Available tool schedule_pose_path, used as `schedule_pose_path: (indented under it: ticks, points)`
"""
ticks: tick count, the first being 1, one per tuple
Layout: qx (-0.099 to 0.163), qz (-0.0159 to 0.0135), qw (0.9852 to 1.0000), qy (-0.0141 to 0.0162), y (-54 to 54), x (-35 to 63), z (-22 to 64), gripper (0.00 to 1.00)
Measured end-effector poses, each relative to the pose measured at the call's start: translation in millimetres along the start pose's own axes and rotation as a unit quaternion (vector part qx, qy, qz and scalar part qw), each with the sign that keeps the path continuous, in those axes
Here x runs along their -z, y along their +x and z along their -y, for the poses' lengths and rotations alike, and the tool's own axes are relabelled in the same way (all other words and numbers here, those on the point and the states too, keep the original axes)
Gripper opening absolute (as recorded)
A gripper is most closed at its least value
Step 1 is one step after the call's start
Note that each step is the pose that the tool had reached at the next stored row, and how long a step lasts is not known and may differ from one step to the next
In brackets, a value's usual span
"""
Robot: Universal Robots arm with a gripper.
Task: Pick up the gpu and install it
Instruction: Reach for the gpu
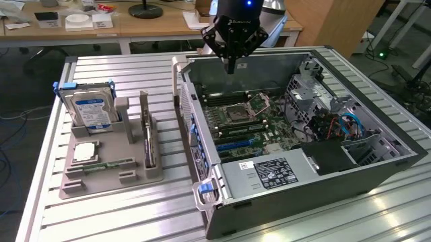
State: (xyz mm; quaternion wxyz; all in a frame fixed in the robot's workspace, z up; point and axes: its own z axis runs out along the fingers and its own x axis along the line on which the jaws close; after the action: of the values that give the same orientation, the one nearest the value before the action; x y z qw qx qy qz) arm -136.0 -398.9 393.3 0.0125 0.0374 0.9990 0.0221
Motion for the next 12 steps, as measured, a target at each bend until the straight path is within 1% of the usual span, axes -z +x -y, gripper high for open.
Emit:
schedule_pose_path:
  ticks: [12]
  points:
    - [0.0, 0.0, 1.0, 0.0, 14.9, 0.4, 1.1, 0.11]
